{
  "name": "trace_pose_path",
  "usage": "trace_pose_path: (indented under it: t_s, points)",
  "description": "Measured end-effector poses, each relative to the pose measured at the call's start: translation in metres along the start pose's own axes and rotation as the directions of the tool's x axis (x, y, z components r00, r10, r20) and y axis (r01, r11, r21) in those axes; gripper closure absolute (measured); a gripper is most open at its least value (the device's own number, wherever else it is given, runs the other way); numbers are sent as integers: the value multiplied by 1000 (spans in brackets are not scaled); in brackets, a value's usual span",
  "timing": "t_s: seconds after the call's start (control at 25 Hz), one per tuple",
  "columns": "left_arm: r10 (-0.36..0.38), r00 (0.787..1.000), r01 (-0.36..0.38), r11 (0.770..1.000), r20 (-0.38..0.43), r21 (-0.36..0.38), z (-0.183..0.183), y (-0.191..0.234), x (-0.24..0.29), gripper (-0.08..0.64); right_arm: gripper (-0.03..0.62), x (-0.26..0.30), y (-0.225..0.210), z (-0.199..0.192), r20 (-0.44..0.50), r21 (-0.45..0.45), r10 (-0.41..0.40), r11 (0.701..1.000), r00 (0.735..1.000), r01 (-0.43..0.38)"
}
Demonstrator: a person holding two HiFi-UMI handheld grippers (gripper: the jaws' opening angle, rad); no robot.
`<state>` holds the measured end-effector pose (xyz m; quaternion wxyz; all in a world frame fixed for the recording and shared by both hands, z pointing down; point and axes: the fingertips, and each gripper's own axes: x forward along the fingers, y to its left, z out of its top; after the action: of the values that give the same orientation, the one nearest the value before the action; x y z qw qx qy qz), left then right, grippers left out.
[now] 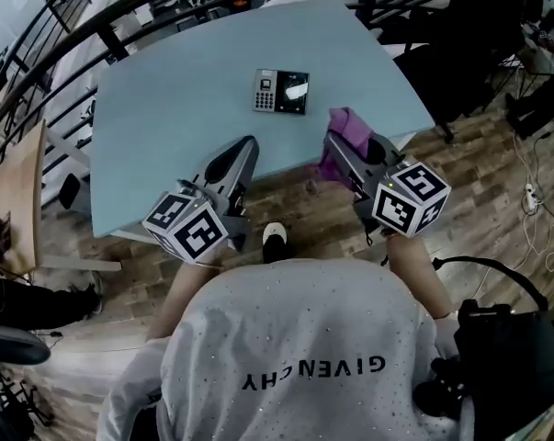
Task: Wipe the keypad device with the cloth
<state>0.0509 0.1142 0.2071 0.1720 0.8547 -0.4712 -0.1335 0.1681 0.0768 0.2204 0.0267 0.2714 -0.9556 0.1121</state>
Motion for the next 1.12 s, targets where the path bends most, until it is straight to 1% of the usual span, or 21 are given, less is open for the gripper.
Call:
trace_pose_path:
  t_s: [0.08, 0.2, 0.32, 0.4, 0.52, 0.6, 0.68, 0.76, 0.84, 0.92, 1.04, 1.12]
  points:
    - [-17, 1000, 17, 1000, -8, 7, 13, 20, 17, 560, 545, 23, -9, 11, 8, 1, 5, 1000, 1000, -5]
    - [-20, 999, 20, 1000, -42, 7, 26, 50, 45, 560, 545, 52, -24, 29, 20, 12, 7, 1000, 1000, -7]
    - [-25, 997, 26, 999, -77, 19, 38, 73, 70, 560, 545, 76, -45, 45, 36, 30, -16, 999, 999, 14]
    - [-32, 996, 33, 999, -86, 6, 41, 93, 88, 560, 545, 98, -63, 45, 27, 51, -30, 998, 999, 29]
    - [-67, 994, 66, 998, -88, -9, 35, 123, 111, 560, 545, 134, -87, 26, -34, 35, -44, 998, 998, 46]
    - [-74, 994, 75, 997, -82, 14, 28, 136, 118, 560, 545, 150, -94, 8, -79, 2, -42, 999, 996, 42]
    - [-65, 994, 68, 997, -83, 29, 21, 148, 122, 560, 545, 163, -99, -7, -113, -8, -31, 999, 993, 31]
    - [-46, 994, 49, 998, -104, 27, 16, 164, 125, 560, 545, 180, -103, -17, -149, 8, -13, 1000, 989, 14]
    - [-16, 989, 19, 1000, -146, 21, 12, 187, 128, 560, 545, 203, -105, -26, -192, 35, 14, 999, 981, -8]
    - [11, 984, -10, 1000, -179, 2, 8, 211, 130, 560, 545, 226, -107, -36, -228, 66, 45, 997, 973, -31]
    - [32, 980, -40, 999, -196, -36, -1, 240, 131, 560, 545, 252, -109, -53, -264, 107, 83, 993, 961, -56]
    - [48, 977, -57, 998, -209, -40, -8, 255, 131, 560, 545, 266, -106, -64, -275, 136, 111, 988, 955, -75]
